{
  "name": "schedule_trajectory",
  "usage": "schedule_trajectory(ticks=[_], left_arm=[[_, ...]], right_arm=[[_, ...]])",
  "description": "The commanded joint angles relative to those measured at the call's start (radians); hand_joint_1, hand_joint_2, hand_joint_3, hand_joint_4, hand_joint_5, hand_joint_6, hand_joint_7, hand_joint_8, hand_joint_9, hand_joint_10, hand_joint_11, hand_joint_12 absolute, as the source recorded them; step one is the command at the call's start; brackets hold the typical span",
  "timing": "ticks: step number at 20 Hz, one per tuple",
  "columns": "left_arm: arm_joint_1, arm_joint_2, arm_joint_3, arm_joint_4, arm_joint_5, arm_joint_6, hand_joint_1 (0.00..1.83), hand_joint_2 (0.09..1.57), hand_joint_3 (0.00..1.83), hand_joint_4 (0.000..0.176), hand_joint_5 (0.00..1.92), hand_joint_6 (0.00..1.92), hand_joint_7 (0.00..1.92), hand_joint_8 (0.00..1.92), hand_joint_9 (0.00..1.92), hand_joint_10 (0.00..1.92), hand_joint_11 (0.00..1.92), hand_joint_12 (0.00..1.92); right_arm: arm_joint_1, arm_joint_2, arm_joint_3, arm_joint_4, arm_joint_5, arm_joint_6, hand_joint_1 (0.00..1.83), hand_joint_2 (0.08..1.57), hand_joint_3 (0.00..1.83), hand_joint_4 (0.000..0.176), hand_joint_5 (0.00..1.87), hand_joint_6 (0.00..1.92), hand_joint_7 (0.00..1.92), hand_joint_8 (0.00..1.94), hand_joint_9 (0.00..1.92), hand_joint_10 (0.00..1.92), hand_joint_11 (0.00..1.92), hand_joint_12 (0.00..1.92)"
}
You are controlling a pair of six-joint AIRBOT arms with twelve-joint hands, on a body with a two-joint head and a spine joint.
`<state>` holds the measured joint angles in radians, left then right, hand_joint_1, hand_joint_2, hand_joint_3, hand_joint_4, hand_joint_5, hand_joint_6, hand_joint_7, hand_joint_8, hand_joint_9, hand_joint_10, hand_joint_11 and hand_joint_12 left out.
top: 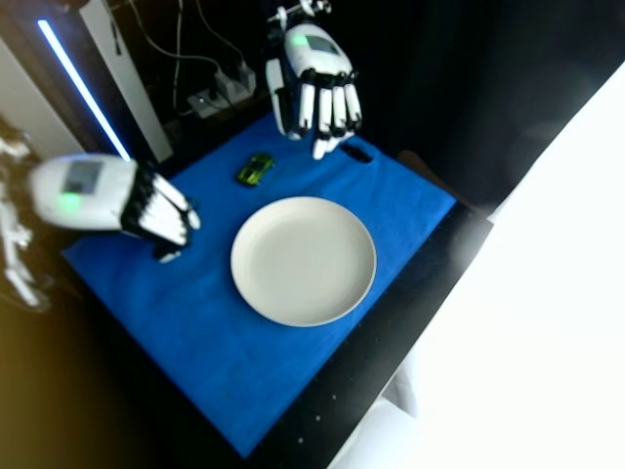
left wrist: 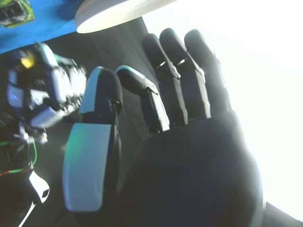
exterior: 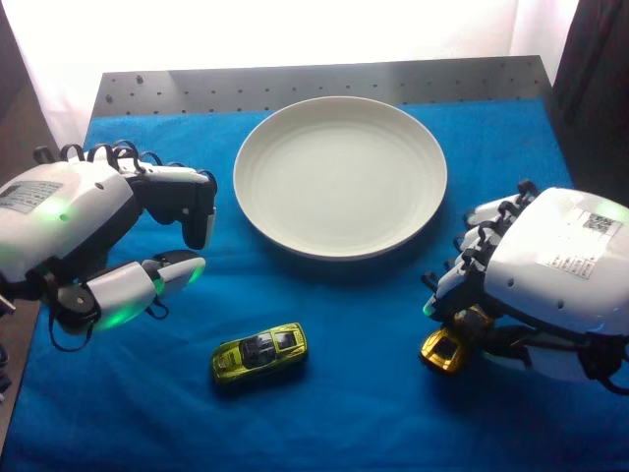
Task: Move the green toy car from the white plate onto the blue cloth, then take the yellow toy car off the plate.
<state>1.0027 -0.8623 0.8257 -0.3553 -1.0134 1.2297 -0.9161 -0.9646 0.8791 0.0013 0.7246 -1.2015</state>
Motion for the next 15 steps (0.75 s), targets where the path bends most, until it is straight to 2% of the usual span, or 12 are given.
schedule_trajectory(ticks=[1,2,3,4,6,7,9,10,11,12,13,15], left_arm=[[-0.007,0.003,0.000,0.020,-0.114,-0.005,0.81,1.31,0.00,0.176,0.62,1.51,0.75,0.37,0.53,0.97,0.29,1.62],[-0.007,0.002,0.000,0.020,-0.114,-0.005,0.81,1.31,0.00,0.176,0.62,1.51,0.75,0.36,0.54,0.97,0.30,1.62],[-0.007,0.002,0.000,0.020,-0.114,-0.005,0.81,1.31,0.00,0.176,0.61,1.51,0.75,0.35,0.52,1.01,0.29,1.64],[-0.007,0.001,0.001,0.020,-0.115,-0.005,0.82,1.30,0.00,0.176,0.63,1.49,0.76,0.34,0.53,1.02,0.30,1.64],[-0.007,0.001,0.001,0.020,-0.115,-0.005,0.82,1.30,0.00,0.176,0.64,1.48,0.77,0.32,0.53,1.00,0.30,1.63],[-0.007,0.002,0.001,0.020,-0.116,-0.005,0.81,1.30,0.00,0.176,0.63,1.50,0.77,0.30,0.52,1.02,0.30,1.66],[-0.007,0.002,0.001,0.018,-0.119,-0.005,0.81,1.30,0.00,0.176,0.62,1.50,0.77,0.28,0.52,1.01,0.31,1.63],[-0.007,0.002,0.001,0.017,-0.123,-0.005,0.82,1.30,0.00,0.176,0.63,1.49,0.78,0.28,0.52,1.01,0.30,1.63],[-0.005,0.002,0.001,0.015,-0.128,-0.005,0.82,1.30,0.00,0.176,0.63,1.49,0.78,0.27,0.53,1.01,0.31,1.63],[-0.003,0.004,0.001,0.013,-0.139,-0.005,0.82,1.30,0.00,0.176,0.63,1.49,0.78,0.27,0.52,1.01,0.29,1.63],[-0.002,0.007,0.002,0.013,-0.147,-0.005,0.81,1.31,0.00,0.176,0.61,1.52,0.77,0.27,0.50,1.02,0.28,1.66],[-0.002,0.012,0.010,0.013,-0.181,-0.023,0.79,1.33,0.00,0.176,0.59,1.55,0.76,0.25,0.48,0.97,0.24,1.64]], right_arm=[[0.005,-0.002,0.003,-0.002,0.110,0.001,1.20,1.05,0.01,0.000,1.12,0.76,0.93,0.85,0.70,1.17,0.37,1.59],[0.005,-0.004,0.007,0.005,0.110,0.001,1.20,0.99,0.00,0.000,0.88,0.70,0.82,0.82,0.64,1.12,0.38,1.57],[0.005,-0.004,0.010,0.011,0.110,0.001,1.16,0.98,0.00,0.000,0.80,0.67,0.75,0.79,0.60,1.10,0.39,1.58],[0.005,-0.004,0.011,0.014,0.111,0.001,1.12,0.97,0.00,0.000,0.73,0.61,0.66,0.74,0.50,1.12,0.34,1.61],[0.005,-0.003,0.010,0.017,0.115,0.001,1.11,0.95,0.00,0.000,0.70,0.59,0.63,0.72,0.48,1.11,0.33,1.60],[0.005,-0.003,0.008,0.021,0.123,0.001,1.09,0.92,0.00,0.000,0.64,0.57,0.56,0.73,0.45,1.04,0.25,1.58],[0.005,0.001,-0.009,0.028,0.162,0.001,1.03,0.92,0.00,0.000,0.57,0.68,0.51,0.91,0.44,1.14,0.22,1.64],[0.005,0.019,-0.022,0.031,0.193,0.001,0.99,0.95,0.01,0.000,0.57,0.72,0.51,0.93,0.44,1.19,0.24,1.67],[0.005,0.042,-0.035,0.040,0.239,0.001,0.92,0.98,0.02,0.000,0.57,0.78,0.53,0.97,0.45,1.23,0.28,1.69],[-0.006,0.073,-0.050,0.060,0.311,0.001,0.85,1.02,0.04,0.000,0.48,0.93,0.43,1.13,0.39,1.36,0.28,1.78],[-0.020,0.093,-0.059,0.079,0.365,0.001,0.78,1.08,0.07,0.000,0.46,1.07,0.48,1.23,0.46,1.41,0.35,1.79],[-0.048,0.142,-0.078,0.118,0.487,0.001,0.72,1.11,0.09,0.000,0.46,1.13,0.53,1.26,0.50,1.41,0.40,1.78]])
